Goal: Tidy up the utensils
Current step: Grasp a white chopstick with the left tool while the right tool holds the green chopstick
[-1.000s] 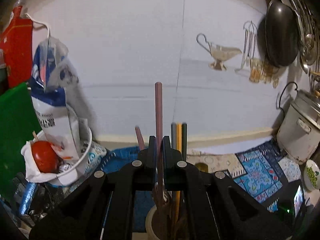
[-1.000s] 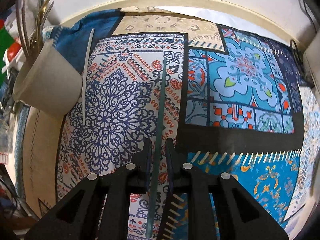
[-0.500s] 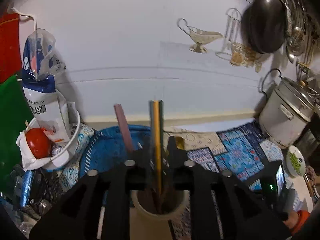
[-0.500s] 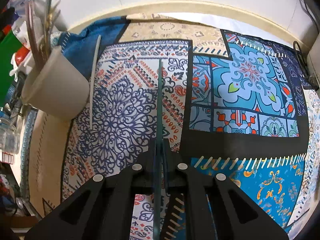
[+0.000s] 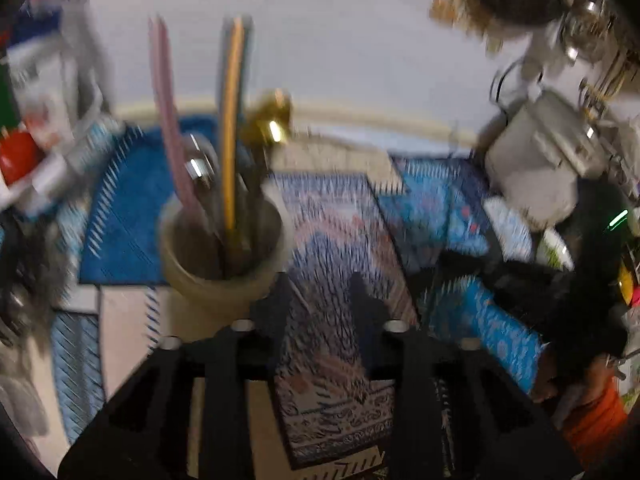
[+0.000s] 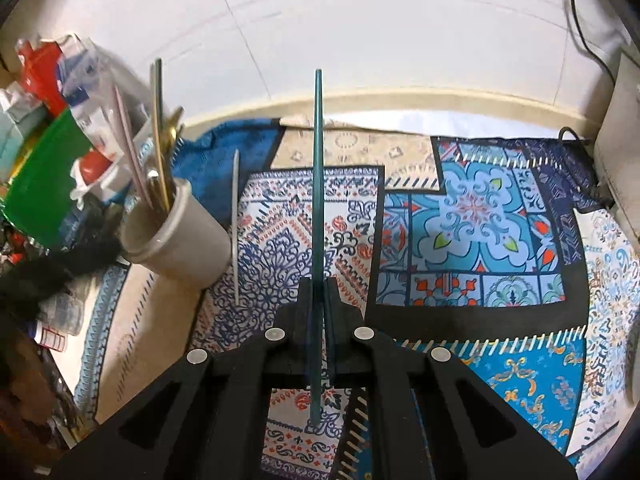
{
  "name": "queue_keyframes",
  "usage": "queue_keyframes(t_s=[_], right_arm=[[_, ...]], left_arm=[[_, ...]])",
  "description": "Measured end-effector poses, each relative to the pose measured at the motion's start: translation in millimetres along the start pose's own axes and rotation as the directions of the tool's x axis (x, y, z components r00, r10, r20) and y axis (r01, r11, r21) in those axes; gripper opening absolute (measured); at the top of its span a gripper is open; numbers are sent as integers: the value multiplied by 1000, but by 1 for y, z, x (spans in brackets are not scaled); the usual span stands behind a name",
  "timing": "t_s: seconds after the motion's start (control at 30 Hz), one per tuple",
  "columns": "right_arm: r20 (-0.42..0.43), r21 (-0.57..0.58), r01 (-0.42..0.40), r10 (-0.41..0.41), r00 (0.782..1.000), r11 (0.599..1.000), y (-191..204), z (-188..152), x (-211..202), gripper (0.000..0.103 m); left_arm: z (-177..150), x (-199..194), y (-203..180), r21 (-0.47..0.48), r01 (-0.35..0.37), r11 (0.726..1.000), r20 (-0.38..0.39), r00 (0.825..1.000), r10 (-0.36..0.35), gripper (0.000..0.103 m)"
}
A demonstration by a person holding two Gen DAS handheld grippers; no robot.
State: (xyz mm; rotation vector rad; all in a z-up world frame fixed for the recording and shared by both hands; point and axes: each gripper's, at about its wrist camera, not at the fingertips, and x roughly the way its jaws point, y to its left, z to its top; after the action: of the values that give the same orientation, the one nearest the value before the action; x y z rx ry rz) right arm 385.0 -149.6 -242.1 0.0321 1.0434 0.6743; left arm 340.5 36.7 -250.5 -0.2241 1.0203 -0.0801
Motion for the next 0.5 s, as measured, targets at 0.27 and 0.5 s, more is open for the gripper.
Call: queue_keyframes(t_s=[0.27, 0.5], right_arm=[[18, -2, -12, 12, 1000, 1000, -4, -4, -7, 5], [28, -14, -18, 18, 999, 1000, -6, -6, -18, 0]], left_arm=[[-10, 83, -3, -47, -101, 994, -114, 989, 95, 9], [-8, 105, 2, -66, -173, 983, -115, 980, 165, 3]])
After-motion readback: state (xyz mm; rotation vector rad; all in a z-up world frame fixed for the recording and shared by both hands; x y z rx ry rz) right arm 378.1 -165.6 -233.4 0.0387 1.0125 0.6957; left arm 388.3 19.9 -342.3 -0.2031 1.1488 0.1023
